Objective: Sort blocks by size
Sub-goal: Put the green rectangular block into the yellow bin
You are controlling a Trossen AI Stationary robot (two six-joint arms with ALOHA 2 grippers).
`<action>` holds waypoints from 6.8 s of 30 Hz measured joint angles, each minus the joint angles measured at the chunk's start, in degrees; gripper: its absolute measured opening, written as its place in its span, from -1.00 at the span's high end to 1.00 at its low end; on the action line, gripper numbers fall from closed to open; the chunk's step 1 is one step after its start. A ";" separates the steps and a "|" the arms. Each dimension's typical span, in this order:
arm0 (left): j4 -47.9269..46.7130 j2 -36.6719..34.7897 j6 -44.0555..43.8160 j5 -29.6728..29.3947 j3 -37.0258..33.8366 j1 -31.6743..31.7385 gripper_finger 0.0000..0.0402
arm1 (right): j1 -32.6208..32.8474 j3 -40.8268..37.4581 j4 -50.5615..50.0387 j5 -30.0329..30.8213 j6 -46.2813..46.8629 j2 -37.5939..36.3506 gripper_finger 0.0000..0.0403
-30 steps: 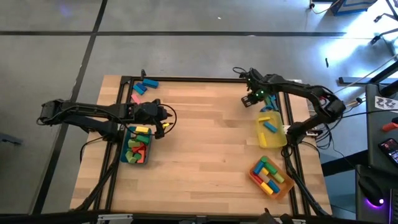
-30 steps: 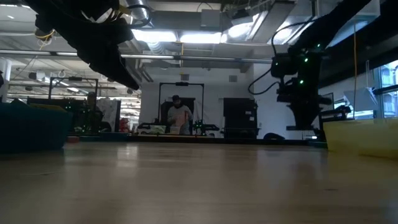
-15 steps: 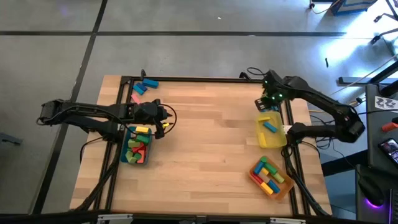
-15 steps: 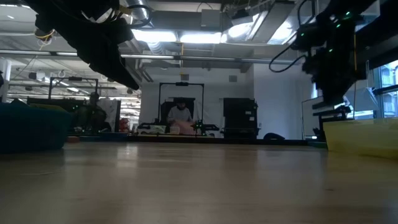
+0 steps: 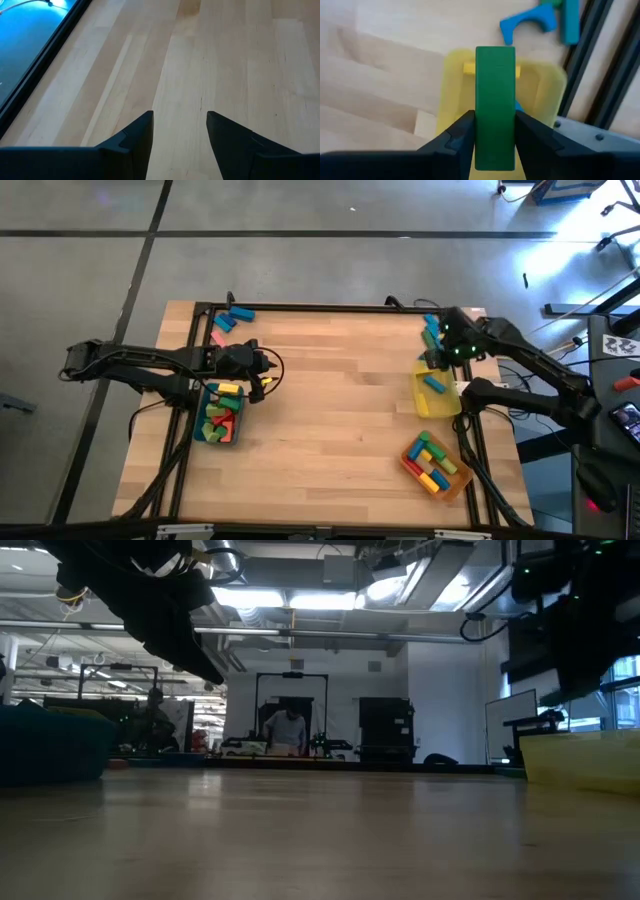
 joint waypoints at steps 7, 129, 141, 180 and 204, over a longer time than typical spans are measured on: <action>-0.02 0.00 -0.28 0.01 0.00 0.00 0.16 | 6.55 -9.64 5.07 -0.37 5.64 -3.15 0.38; 1.33 -0.02 0.50 0.00 0.00 0.00 0.16 | -9.30 15.84 20.47 20.05 -17.08 56.98 0.96; 1.25 -0.02 0.37 0.00 0.00 0.00 0.16 | -0.23 22.94 16.39 16.58 -21.22 56.96 0.96; 0.91 -0.02 0.31 0.00 0.00 0.00 0.16 | 2.80 15.72 18.08 16.70 -40.40 56.85 0.03; 0.90 -0.02 0.13 0.01 0.00 -0.02 0.16 | 2.57 15.78 19.40 15.02 -42.48 56.85 0.67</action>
